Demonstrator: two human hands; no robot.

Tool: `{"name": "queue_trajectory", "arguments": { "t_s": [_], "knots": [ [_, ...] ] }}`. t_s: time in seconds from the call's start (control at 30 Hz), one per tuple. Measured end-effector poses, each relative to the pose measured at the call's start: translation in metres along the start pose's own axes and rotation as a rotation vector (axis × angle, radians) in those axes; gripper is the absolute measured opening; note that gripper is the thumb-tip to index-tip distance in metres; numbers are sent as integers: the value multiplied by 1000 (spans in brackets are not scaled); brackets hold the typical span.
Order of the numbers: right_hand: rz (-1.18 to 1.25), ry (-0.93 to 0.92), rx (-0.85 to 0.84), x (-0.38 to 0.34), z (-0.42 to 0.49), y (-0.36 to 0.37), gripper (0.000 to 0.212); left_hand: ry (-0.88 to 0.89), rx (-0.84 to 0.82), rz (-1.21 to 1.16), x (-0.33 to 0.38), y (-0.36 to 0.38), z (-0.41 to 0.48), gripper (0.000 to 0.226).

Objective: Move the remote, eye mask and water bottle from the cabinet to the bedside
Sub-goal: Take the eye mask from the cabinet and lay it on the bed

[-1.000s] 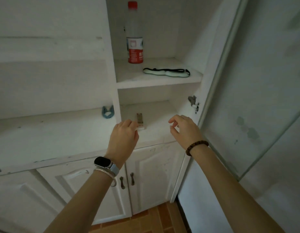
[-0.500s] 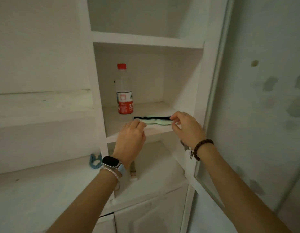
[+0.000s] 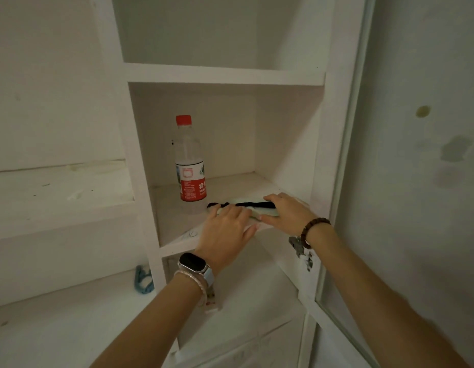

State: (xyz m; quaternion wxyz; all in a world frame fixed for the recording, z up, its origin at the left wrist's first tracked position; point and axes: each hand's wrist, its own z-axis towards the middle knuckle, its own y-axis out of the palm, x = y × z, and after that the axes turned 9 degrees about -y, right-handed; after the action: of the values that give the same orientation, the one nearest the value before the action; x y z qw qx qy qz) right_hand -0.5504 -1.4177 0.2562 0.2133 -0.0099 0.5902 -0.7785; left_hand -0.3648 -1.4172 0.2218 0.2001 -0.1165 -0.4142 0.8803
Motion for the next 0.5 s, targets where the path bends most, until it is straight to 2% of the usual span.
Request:
{"name": "queue_trajectory", "arguments": {
  "t_s": [0.13,0.3,0.5],
  "knots": [
    [48,-53,2,2,-7,-2,71,11,17,-6,-1,1,0,54],
    [60,-148,124,1,-18,2,35,16,15,-7,-3,3,-3,42],
    [35,-178,277,-6,-25,-2,22,4,77,-35,-4,-4,-1,35]
  ]
}}
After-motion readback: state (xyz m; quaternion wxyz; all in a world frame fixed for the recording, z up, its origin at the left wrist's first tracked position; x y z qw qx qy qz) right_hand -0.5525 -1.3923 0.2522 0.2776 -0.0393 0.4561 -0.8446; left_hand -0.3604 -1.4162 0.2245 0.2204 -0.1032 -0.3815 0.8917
